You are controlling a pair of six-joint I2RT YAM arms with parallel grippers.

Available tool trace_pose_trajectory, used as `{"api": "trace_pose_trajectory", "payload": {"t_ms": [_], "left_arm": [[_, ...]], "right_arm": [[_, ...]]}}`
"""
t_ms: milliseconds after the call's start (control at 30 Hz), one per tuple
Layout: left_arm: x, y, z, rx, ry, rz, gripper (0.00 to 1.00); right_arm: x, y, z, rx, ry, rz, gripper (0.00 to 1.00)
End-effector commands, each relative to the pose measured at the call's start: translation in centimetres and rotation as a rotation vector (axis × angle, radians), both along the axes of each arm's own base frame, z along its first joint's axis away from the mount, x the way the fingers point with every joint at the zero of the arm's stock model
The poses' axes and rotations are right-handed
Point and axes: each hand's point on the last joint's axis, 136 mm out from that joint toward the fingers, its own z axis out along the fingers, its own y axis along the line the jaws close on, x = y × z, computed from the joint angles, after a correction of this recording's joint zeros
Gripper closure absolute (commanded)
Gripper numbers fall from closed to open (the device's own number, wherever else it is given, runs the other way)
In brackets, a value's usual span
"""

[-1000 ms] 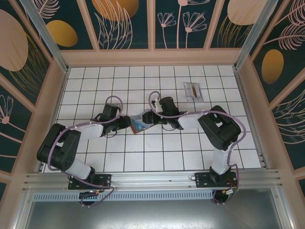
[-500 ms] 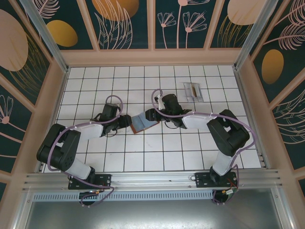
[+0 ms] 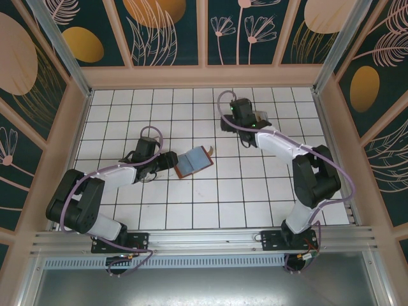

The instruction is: Put the credit cards into the card holder

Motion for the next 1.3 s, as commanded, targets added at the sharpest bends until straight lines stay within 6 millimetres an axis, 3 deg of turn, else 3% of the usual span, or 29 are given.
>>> {"api": "trace_pose_trajectory", "payload": {"t_ms": [0, 167, 300, 600, 733, 1033, 1200, 1267], "left_arm": [[0.1, 0.3, 0.9, 0.016, -0.013, 0.009, 0.3], [0.2, 0.3, 0.9, 0.021, -0.008, 0.007, 0.26], [-0.2, 0.7, 0.8, 0.039, -0.01, 0.011, 0.25], [-0.5, 1.5, 0.8, 0.074, -0.022, 0.024, 0.23], [-0.6, 1.5, 0.7, 0.075, -0.016, 0.023, 0.22], [-0.8, 1.1, 1.6, 0.043, -0.057, 0.002, 0.19], [-1.2, 0.6, 2.5, 0.011, -0.082, -0.024, 0.03], [-1.1, 0.9, 2.6, 0.019, -0.092, -0.016, 0.01]], "right_arm": [[0.7, -5.8, -0.8, -0.268, 0.04, -0.175, 0.26], [2.8, -9.1, -2.4, -0.285, 0.113, -0.236, 0.23], [4.0, -10.3, -3.3, -0.285, 0.162, -0.229, 0.22], [4.1, -12.7, -5.2, -0.281, 0.232, -0.242, 0.25], [4.0, -12.7, -6.1, -0.266, 0.262, -0.226, 0.25], [4.1, -10.3, -3.9, -0.143, 0.211, -0.163, 0.24], [4.3, -11.5, -6.1, -0.195, 0.256, -0.189, 0.22], [4.4, -12.4, -7.0, -0.225, 0.267, -0.218, 0.22]]}}
